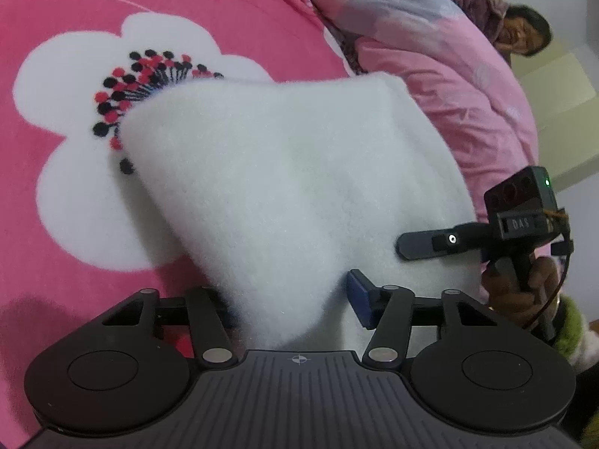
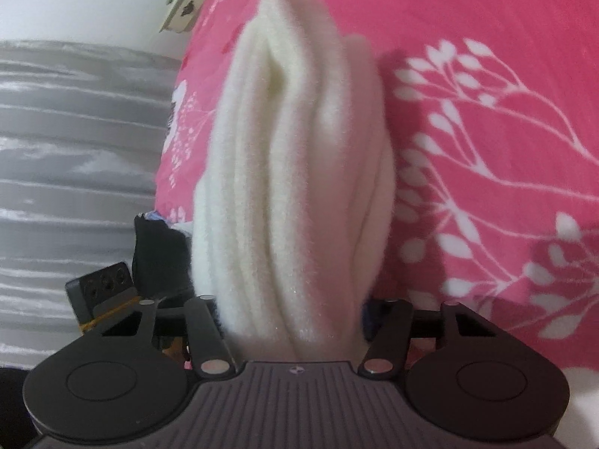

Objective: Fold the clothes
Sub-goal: 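Lift the folded sweater with both grippers and carry it off the bed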

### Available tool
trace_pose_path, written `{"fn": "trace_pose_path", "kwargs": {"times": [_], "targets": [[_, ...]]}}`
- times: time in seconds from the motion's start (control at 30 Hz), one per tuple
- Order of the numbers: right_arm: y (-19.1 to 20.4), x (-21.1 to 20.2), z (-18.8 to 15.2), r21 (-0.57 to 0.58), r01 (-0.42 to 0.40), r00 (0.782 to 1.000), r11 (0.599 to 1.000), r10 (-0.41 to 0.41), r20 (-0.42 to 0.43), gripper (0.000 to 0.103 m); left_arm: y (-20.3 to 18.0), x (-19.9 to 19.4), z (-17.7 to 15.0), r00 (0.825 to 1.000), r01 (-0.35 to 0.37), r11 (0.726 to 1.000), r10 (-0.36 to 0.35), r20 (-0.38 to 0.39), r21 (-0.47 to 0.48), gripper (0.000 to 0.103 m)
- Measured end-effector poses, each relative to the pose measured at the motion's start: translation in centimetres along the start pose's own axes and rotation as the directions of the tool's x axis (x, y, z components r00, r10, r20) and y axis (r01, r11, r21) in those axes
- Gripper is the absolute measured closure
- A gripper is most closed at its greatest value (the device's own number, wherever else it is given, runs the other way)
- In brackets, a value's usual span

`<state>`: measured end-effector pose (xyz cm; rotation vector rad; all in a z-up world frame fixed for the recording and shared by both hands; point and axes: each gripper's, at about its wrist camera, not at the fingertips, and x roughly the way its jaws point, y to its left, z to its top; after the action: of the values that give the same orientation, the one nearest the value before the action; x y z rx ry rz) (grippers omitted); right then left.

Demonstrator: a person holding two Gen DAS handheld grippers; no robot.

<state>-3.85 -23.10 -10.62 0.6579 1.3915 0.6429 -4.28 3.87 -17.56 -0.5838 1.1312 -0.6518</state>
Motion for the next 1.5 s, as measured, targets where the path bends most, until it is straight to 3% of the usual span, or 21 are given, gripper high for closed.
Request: {"fn": "trace_pose_path", "kwargs": {"times": [0.27, 0.37, 0.47, 0.53, 0.6, 0.8, 0.9, 0.97, 1.1, 1.2, 1.3, 1.4, 1.5], "targets": [[5.0, 1.6, 1.5, -0.145, -0.007, 1.000, 0.989, 0.008, 0.003, 0.044, -0.3, -2.2, 0.8, 0.994, 0.008, 1.000, -0.008, 0.110, -0.004, 0.052], [7.5, 2.7, 3.0, -0.197, -0.020, 1.000, 0.980, 0.019, -0.009, 0.044, -0.1, -4.6, 1.0, 0.979, 0.000, 1.000, 0.006, 0.203, -0.028, 0.052], [11.0, 4.1, 4.8, -0.276, -0.033, 0.999, 0.961, 0.026, -0.031, 0.044, 0.5, -7.4, 1.0, 0.950, -0.012, 0.998, 0.033, 0.310, -0.069, 0.052], [14.2, 5.6, 6.2, -0.353, -0.044, 0.998, 0.935, 0.027, -0.052, 0.044, 0.8, -9.8, 1.2, 0.919, -0.037, 0.995, 0.071, 0.387, -0.096, 0.052], [17.7, 7.7, 7.4, -0.424, -0.066, 0.996, 0.903, 0.035, -0.081, 0.044, 1.0, -12.8, 1.2, 0.876, -0.075, 0.989, 0.127, 0.465, -0.128, 0.052], [28.1, 15.1, 9.1, -0.556, -0.166, 0.971, 0.815, 0.038, -0.234, 0.044, 1.1, -21.2, -1.3, 0.729, -0.169, 0.947, 0.306, 0.612, -0.273, 0.052], [33.1, 19.9, 8.9, -0.597, -0.226, 0.943, 0.770, 0.020, -0.332, 0.044, 1.1, -24.2, -4.2, 0.649, -0.197, 0.908, 0.403, 0.645, -0.369, 0.052], [35.1, 23.0, 7.1, -0.621, -0.269, 0.921, 0.736, 0.008, -0.389, 0.044, 1.5, -25.7, -5.9, 0.607, -0.208, 0.875, 0.466, 0.644, -0.438, 0.052], [34.7, 27.0, 3.1, -0.644, -0.331, 0.878, 0.690, -0.025, -0.477, 0.044, 2.7, -27.6, -8.6, 0.526, -0.246, 0.799, 0.585, 0.617, -0.549, 0.052], [33.5, 29.6, 1.1, -0.632, -0.361, 0.852, 0.686, -0.034, -0.523, 0.044, 4.0, -28.2, -9.9, 0.486, -0.253, 0.744, 0.651, 0.583, -0.619, 0.052], [33.7, 31.4, -0.4, -0.614, -0.371, 0.830, 0.697, -0.049, -0.556, 0.044, 5.1, -28.2, -10.5, 0.466, -0.270, 0.696, 0.699, 0.543, -0.665, 0.052], [33.6, 33.4, -1.1, -0.604, -0.364, 0.818, 0.709, -0.067, -0.572, 0.044, 6.2, -28.2, -10.6, 0.464, -0.283, 0.654, 0.733, 0.497, -0.701, 0.052], [33.0, 34.9, -1.5, -0.587, -0.352, 0.812, 0.729, -0.075, -0.579, 0.044, 6.8, -28.3, -10.5, 0.465, -0.284, 0.630, 0.750, 0.471, -0.723, 0.052]]}}
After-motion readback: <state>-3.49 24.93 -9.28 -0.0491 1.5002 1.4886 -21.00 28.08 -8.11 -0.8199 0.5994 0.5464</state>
